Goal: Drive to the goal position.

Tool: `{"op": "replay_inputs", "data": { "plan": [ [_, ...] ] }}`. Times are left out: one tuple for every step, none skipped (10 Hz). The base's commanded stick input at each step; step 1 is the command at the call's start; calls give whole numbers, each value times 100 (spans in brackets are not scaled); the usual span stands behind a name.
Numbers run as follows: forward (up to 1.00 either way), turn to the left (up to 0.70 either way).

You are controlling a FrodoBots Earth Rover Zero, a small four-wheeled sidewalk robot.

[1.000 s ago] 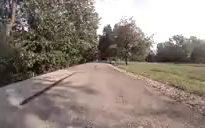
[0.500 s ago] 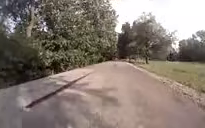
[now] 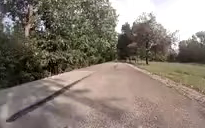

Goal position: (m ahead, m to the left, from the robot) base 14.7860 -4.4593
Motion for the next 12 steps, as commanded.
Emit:
{"op": "replay_inputs", "data": {
  "plan": [
    [70,0],
    [70,0],
    [70,0],
    [70,0],
    [70,0],
    [70,0],
    [70,0],
    [70,0],
    [70,0],
    [70,0],
    [70,0],
    [70,0]
  ]
}}
